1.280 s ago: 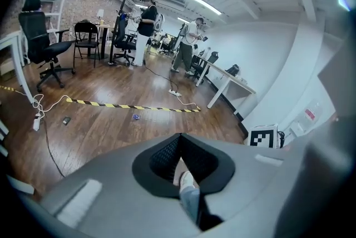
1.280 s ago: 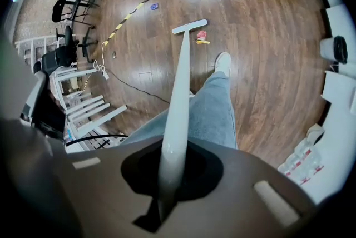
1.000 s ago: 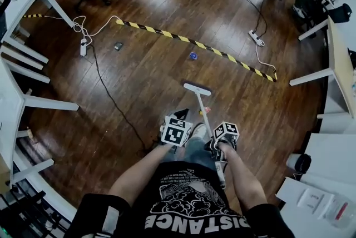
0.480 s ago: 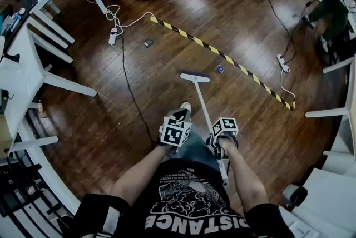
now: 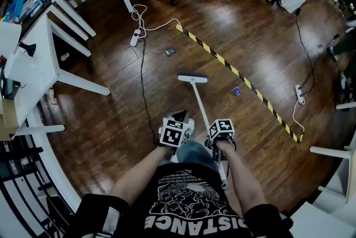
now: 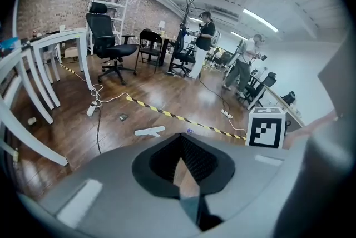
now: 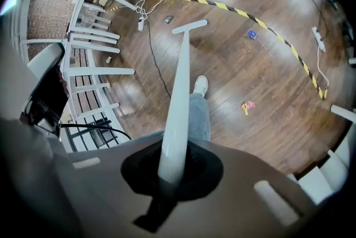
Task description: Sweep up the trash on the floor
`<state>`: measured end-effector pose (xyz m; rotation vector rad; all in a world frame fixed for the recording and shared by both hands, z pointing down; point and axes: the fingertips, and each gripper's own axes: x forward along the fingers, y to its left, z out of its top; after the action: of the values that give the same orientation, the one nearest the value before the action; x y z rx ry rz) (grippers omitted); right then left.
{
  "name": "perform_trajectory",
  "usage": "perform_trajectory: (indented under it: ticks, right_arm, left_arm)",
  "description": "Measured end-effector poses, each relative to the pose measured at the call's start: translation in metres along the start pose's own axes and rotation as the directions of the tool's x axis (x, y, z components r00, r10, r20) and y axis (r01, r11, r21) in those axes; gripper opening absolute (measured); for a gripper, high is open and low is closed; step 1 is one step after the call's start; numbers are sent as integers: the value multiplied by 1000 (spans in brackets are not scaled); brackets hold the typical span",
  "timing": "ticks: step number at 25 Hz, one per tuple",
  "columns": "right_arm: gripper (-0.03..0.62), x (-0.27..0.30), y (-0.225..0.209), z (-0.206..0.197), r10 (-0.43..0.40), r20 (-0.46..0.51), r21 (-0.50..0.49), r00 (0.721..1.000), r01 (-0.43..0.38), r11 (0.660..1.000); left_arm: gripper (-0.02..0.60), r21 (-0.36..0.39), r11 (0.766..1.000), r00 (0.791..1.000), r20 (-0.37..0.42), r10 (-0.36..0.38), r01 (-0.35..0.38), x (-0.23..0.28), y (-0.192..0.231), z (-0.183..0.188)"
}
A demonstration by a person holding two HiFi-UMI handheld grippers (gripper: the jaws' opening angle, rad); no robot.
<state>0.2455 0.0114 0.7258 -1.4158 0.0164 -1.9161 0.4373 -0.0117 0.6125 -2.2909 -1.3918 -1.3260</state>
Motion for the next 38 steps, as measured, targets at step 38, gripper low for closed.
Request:
perform_trajectory:
  ticks: [38]
  right_arm:
    - [0,12,176,374,-240,-119,-131,964,224,966]
  left_arm:
    - [5,73,997,983,-182,-3,16,81,338,191]
